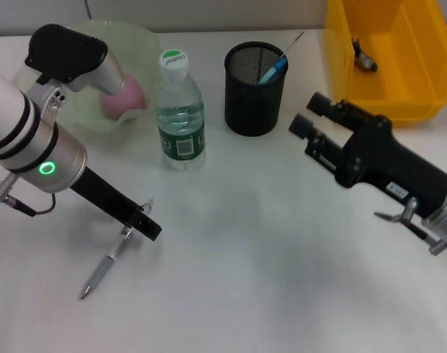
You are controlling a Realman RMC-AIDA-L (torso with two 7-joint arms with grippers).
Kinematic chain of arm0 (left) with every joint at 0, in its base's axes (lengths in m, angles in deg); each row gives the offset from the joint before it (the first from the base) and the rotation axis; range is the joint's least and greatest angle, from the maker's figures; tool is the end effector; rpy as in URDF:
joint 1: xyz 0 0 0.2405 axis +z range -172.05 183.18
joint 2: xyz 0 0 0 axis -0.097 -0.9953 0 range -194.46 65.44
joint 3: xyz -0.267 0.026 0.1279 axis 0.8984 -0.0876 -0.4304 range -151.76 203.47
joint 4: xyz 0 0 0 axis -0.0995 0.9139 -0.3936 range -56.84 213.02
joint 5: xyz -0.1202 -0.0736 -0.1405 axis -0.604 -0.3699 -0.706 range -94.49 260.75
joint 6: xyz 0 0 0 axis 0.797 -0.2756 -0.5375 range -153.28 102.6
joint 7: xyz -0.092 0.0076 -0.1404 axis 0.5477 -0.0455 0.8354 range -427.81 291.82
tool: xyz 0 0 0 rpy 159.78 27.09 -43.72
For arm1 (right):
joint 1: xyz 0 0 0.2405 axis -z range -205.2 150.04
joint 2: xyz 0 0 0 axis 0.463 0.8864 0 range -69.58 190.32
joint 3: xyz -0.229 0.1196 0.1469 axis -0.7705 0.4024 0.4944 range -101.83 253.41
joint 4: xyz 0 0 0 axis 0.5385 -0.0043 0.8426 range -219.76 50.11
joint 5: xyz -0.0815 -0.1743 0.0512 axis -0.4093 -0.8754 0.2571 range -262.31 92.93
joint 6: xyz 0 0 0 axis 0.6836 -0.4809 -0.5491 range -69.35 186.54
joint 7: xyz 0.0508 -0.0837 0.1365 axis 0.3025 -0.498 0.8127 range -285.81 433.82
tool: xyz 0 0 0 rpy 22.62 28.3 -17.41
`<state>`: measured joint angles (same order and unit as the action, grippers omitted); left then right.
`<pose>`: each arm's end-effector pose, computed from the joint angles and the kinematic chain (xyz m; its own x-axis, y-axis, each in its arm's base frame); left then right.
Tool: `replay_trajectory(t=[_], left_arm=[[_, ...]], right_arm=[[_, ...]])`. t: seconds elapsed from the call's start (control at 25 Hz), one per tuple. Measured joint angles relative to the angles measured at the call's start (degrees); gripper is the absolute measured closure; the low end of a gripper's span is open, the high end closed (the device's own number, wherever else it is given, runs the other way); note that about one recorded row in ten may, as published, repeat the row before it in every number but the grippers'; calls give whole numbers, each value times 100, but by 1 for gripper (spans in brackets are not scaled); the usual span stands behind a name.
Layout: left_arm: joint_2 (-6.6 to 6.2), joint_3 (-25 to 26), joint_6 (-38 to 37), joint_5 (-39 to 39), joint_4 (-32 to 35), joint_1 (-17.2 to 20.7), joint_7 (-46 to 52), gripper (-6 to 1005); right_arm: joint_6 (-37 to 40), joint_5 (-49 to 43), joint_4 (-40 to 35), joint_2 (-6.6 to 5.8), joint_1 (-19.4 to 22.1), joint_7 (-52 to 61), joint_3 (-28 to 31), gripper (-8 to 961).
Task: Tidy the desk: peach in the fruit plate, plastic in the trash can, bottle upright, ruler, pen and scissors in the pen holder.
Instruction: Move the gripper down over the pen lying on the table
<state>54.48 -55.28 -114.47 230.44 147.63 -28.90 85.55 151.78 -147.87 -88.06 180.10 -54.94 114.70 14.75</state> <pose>-0.2475 0.3539 -0.0615 0.5830 0.7793 -0.2299 0.6755 -0.6221 -0.3958 0.2647 0.3036 -0.0761 0.5037 -0.0699 -0.8611 -0.5218 -0.8189 -0.2388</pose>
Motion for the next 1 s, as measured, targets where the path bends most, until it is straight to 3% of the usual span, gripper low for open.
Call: replay_trajectory(t=[0.36, 1.0], left_arm=[[-4, -2, 20, 8, -15, -8, -25, 212], [0, -87, 102, 13, -201, -60, -27, 211]], right_arm=[[-171, -939, -526, -73, -45, 685, -233, 474], [-310, -941, -536, -26, -31, 704, -188, 475]])
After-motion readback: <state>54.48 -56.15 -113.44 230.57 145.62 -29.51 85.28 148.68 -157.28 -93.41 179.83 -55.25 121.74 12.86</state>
